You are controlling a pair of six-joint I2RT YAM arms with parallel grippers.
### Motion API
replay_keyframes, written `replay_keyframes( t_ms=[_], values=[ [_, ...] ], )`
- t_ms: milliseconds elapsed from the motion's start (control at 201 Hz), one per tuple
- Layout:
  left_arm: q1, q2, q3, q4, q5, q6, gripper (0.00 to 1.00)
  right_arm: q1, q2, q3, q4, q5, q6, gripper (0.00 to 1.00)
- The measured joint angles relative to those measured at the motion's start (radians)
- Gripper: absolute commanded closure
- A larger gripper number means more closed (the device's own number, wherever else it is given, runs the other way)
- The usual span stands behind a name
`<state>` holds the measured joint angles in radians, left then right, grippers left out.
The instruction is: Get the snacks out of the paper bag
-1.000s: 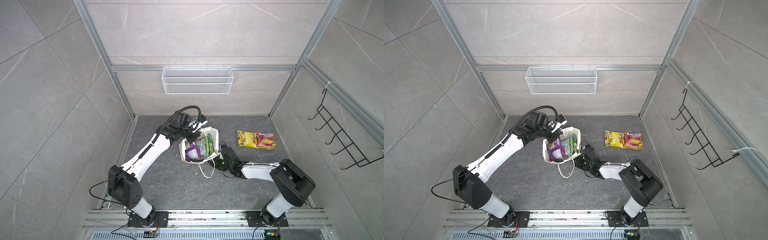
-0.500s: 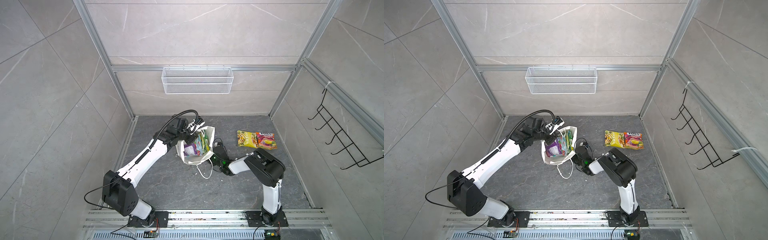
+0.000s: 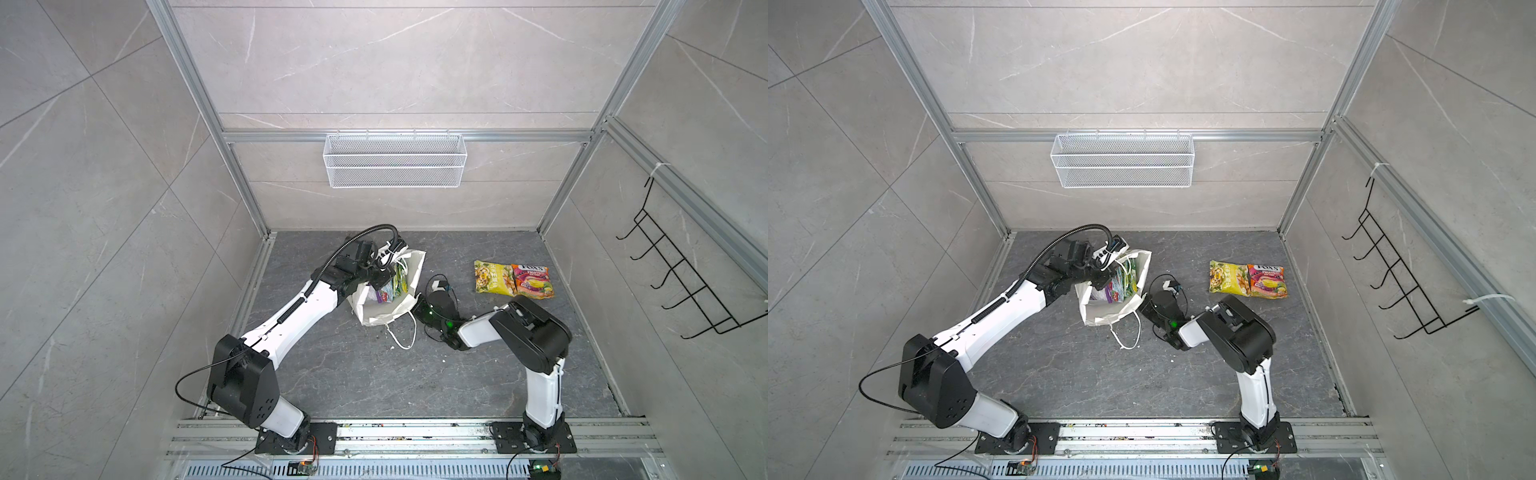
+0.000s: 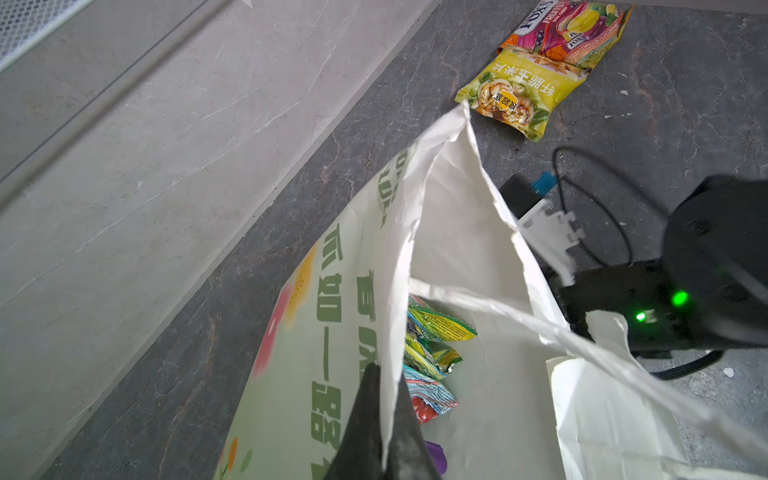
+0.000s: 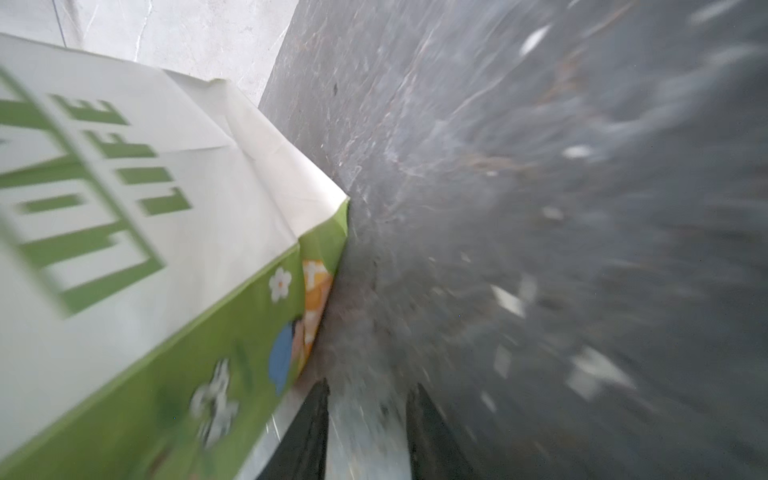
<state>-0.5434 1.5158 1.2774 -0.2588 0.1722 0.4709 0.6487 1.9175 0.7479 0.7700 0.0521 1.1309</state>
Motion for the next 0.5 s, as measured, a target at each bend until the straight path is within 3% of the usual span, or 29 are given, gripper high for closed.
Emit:
replay_keyframes(
  t_ms=[164,363,498],
  values=[
    [-0.002,-0.042,-0.032,0.0,0.022,-0.02,1.0,-0.008,-0.276,-0.155,-0.113,0.037,-0.108,0.65],
    [-0.002,-0.111,-0.087,0.002,0.055,-0.058,1.0,0.024,-0.632,-0.179,-0.322,0.062,-0.322,0.86],
    [-0.002,-0.121,-0.114,0.01,0.082,-0.083,1.0,0.108,-0.717,-0.115,-0.388,0.03,-0.451,0.9]
  ],
)
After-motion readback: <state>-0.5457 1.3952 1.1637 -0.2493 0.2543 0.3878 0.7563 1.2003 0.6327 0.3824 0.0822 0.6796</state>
